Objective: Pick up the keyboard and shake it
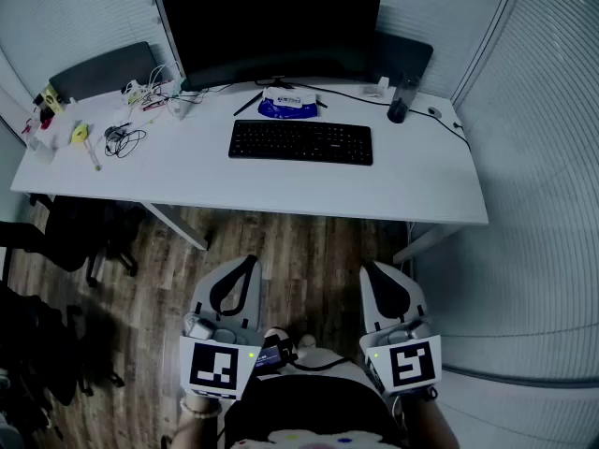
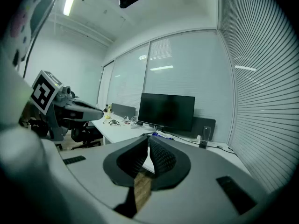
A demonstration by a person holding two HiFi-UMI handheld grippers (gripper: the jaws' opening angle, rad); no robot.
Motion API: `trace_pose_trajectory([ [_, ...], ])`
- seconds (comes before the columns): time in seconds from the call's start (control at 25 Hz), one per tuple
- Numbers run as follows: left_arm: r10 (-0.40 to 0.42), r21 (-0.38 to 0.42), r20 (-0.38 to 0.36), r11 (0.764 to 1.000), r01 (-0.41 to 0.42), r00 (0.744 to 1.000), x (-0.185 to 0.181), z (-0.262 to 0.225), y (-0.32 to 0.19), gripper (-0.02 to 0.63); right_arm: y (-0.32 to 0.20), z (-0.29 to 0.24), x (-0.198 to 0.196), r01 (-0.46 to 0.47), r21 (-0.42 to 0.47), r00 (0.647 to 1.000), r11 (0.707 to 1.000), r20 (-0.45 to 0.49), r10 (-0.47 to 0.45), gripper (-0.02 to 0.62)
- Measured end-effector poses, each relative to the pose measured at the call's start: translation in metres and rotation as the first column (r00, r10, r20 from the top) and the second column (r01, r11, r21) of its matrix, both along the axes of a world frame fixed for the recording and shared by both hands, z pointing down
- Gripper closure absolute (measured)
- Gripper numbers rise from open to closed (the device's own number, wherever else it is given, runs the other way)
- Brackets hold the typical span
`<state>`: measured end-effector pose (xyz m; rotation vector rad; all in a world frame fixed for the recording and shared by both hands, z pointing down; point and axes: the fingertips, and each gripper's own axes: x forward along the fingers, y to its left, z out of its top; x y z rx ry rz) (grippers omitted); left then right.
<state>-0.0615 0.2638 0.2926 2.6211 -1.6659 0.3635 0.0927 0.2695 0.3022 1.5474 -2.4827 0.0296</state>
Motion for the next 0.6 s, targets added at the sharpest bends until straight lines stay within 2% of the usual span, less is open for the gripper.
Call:
trace_pose_trajectory([
  [0.6, -0.007, 0.014, 0.018, 1.0, 0.006, 1.0, 0.0029, -0.0037, 0.0006, 0.589, -0.0013, 0.001, 0.0005, 0.025, 0.005, 1.0, 1.0, 0.0, -0.025, 0.554],
])
